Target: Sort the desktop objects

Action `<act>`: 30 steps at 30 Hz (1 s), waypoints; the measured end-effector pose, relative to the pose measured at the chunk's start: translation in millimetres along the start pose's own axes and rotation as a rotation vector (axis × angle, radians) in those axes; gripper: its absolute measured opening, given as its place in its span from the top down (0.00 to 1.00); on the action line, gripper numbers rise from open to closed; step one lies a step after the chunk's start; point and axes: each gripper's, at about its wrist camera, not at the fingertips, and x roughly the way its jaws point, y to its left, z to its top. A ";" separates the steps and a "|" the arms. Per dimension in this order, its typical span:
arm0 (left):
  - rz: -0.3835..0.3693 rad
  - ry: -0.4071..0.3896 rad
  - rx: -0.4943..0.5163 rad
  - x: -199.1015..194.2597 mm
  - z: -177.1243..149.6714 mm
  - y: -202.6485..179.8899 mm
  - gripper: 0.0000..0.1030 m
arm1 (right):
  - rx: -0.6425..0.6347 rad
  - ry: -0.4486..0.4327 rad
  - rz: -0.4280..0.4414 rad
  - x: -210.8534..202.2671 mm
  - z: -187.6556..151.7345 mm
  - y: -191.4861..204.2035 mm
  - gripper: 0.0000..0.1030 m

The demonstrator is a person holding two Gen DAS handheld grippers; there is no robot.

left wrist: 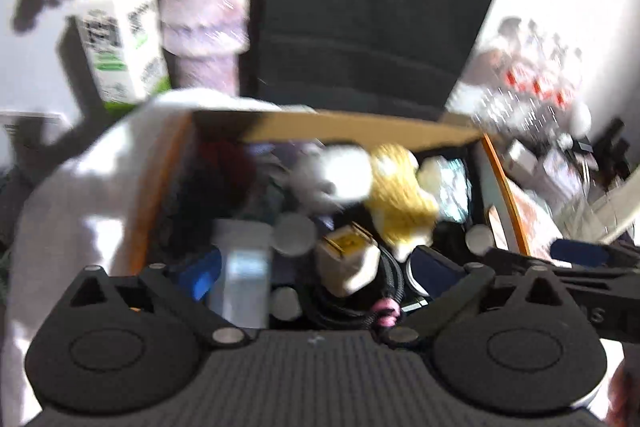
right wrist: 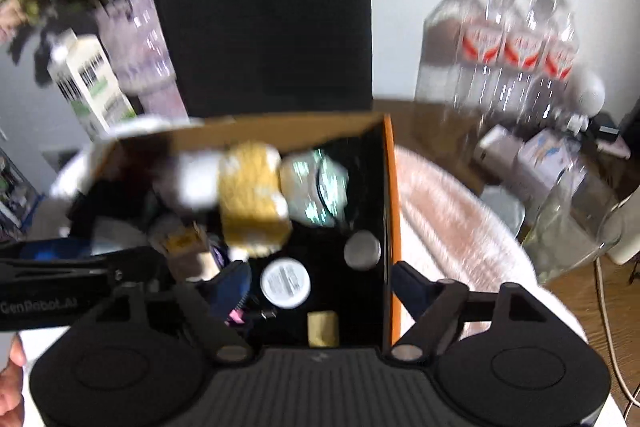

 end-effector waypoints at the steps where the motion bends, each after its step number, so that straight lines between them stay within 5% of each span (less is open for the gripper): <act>1: 0.006 -0.009 -0.011 -5.0 0.2 2.3 0.00 | -0.002 -0.007 -0.002 -5.2 0.4 2.1 0.20; 20: 0.061 -0.109 0.017 -78.1 -45.1 12.8 0.00 | -0.061 -0.154 0.014 -74.4 -41.4 29.5 0.05; 25: 0.072 -0.206 0.047 -110.0 -87.4 14.4 0.00 | -0.122 -0.222 0.052 -95.7 -83.0 25.6 0.00; 30: 0.049 -0.324 0.132 -145.4 -156.9 16.2 0.00 | -0.211 -0.310 0.093 -121.5 -163.1 22.9 0.00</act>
